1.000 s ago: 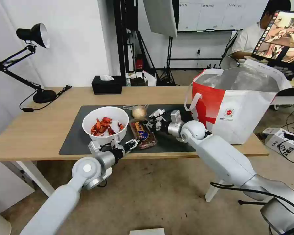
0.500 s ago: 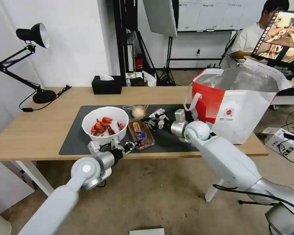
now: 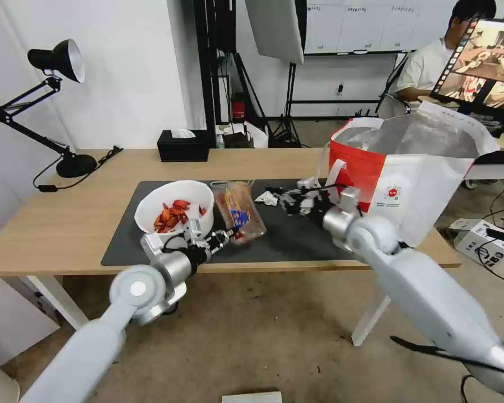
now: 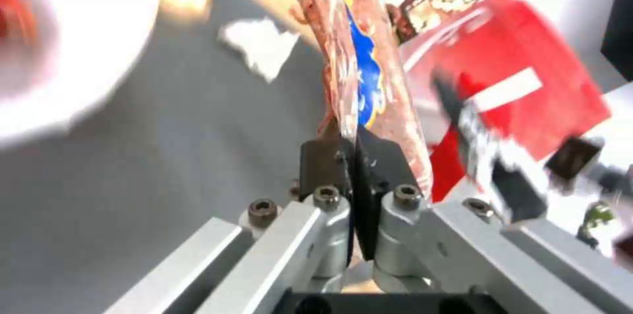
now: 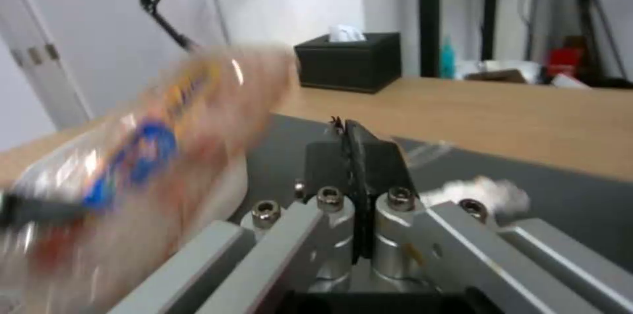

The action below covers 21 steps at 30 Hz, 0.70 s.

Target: Pick up the trash from the table and place it into the takeout bag.

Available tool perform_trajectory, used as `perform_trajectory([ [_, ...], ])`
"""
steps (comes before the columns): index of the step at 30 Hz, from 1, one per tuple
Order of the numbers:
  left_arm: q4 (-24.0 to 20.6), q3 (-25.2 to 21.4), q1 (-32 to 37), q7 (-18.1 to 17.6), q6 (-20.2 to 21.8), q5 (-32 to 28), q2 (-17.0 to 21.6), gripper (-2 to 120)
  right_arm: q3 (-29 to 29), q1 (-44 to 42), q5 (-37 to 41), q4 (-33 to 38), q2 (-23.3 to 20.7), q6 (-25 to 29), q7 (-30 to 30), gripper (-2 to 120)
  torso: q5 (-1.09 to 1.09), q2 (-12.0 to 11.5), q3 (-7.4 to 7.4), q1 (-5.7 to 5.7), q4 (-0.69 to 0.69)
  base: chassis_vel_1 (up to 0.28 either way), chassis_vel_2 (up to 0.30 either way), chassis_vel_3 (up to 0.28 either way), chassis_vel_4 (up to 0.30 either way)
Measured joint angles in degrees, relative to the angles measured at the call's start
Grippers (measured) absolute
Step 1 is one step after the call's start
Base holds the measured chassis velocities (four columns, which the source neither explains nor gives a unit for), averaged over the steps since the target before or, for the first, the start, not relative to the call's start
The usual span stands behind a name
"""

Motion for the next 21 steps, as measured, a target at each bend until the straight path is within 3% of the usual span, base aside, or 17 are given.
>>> perform_trajectory([
  [6, -3.2, -2.3, -0.8, 1.2, -0.3, 0.4, 3.1, 0, 7.3, -12.3, 0.0, 8.8, -1.0, 1.0, 2.4, 0, -0.02, 0.0, -0.01, 0.0, 0.0, 0.0, 0.0, 0.0, 0.0],
  [14, -4.2, -4.2, -1.7, 2.4, -1.0, 1.1, 4.2, 0, 10.2, -17.8, -1.5, 12.7, -1.7, 1.9, 2.8, 0, -0.04, 0.0, 0.0, 0.0, 0.01, 0.0, 0.0, 0.0, 0.0],
  [17, -3.8, -3.8, -4.0, 4.5, -1.9, 5.5, 6.2, 0, 11.3, -20.5, -3.2, 14.9, -1.4, 2.5, 4.1, 15, -0.03, 0.0, 0.0, 0.0, 0.02, 0.0, 0.0, 0.0, 0.0],
  [18, -3.8, -3.8, -4.0, 4.5, -1.9, 5.5, 6.2, 0, 11.3, -20.5, -3.2, 14.9, -1.4, 2.5, 4.1, 15, -0.03, 0.0, 0.0, 0.0, 0.02, 0.0, 0.0, 0.0, 0.0],
  [21, -1.9, -1.0, -8.7, 7.3, -3.8, 11.4, 8.3, 0, 13.4, -25.2, -6.1, 17.3, -0.2, 3.9, 5.0, 30, -0.02, 0.0, 0.01, 0.0, 0.02, 0.0, 0.0, 0.0, 0.0],
])
